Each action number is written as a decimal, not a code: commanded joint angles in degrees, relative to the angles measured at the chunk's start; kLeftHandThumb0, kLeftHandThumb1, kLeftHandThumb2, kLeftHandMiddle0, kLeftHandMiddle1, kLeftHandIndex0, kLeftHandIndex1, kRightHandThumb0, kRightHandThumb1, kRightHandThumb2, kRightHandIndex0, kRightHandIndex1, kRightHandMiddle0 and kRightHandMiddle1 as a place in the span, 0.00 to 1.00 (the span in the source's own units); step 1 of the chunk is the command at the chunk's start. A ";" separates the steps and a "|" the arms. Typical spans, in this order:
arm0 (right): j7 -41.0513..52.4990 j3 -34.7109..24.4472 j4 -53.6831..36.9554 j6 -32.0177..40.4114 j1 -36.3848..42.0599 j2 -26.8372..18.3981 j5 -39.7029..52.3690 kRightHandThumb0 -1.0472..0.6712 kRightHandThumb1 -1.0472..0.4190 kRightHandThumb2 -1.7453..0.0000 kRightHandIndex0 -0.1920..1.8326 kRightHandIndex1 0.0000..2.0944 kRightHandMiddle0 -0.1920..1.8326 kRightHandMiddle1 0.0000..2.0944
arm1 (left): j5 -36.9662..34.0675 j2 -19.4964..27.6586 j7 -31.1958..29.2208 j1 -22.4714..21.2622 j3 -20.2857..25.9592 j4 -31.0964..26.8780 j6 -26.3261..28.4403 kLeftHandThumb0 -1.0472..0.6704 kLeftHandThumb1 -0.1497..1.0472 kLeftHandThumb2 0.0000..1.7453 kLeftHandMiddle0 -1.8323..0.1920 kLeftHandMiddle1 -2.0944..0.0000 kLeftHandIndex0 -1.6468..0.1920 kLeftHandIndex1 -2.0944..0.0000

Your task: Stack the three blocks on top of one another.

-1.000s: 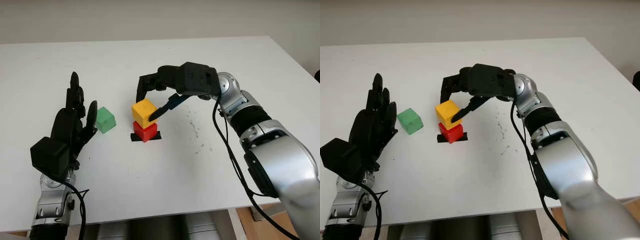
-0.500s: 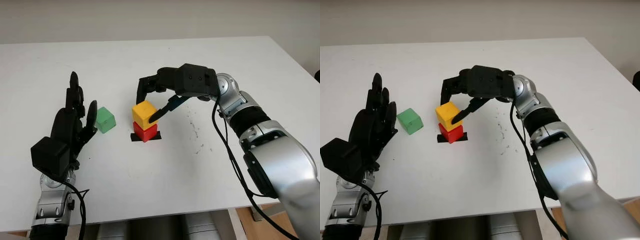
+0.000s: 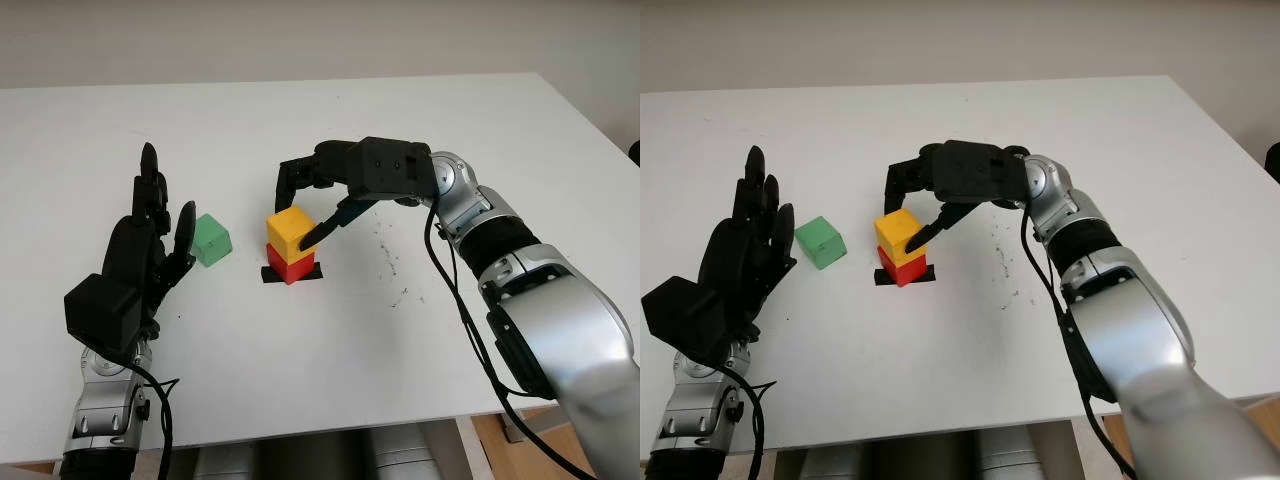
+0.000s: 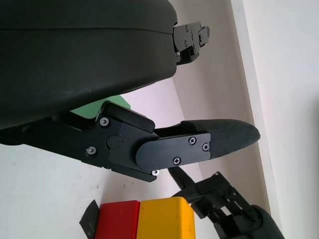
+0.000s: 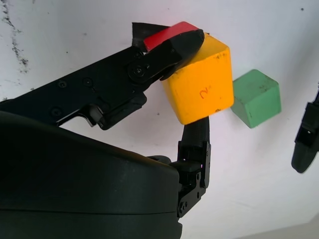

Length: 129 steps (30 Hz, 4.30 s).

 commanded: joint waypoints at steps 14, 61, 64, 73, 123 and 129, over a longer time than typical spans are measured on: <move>4.30 -0.65 -1.23 1.51 0.13 -1.45 2.07 0.15 0.12 0.97 0.01 0.01 0.03 0.14 | 0.28 -0.49 1.15 0.47 -0.34 -0.73 -0.91 0.13 1.00 0.32 0.97 0.97 0.98 0.97; -11.81 -22.61 -45.17 26.46 34.77 -2.37 28.65 0.21 0.00 0.56 0.00 0.00 0.00 0.00 | 43.70 13.64 1.11 -5.30 -11.61 -12.17 30.81 0.12 1.00 0.06 0.96 0.99 0.85 0.97; -12.04 -22.68 -45.35 26.61 34.78 -2.18 28.92 0.21 0.00 0.56 0.00 0.00 0.00 0.00 | 45.78 14.24 -0.49 -6.30 -13.25 -11.61 32.65 0.10 1.00 0.06 0.96 0.98 0.83 0.96; -13.09 -22.99 -46.73 28.10 35.05 -1.91 29.21 0.21 0.00 0.56 0.00 0.00 0.00 0.00 | 47.86 15.44 -4.25 -7.43 -16.22 -10.82 35.19 0.09 1.00 0.06 0.96 0.98 0.84 0.97; -15.08 -22.82 -50.08 31.82 36.19 -1.95 30.16 0.23 0.00 0.59 0.00 0.00 0.00 0.00 | 39.24 8.76 9.94 -5.84 -13.14 -8.09 30.94 0.41 1.00 0.12 0.75 0.97 0.85 0.26; -15.07 -22.73 -50.71 32.44 36.70 -1.43 30.40 0.25 0.00 0.58 0.00 0.00 0.00 0.00 | 27.31 8.81 5.05 -5.97 -7.89 -11.38 27.52 0.41 1.00 0.06 0.72 0.96 0.81 0.24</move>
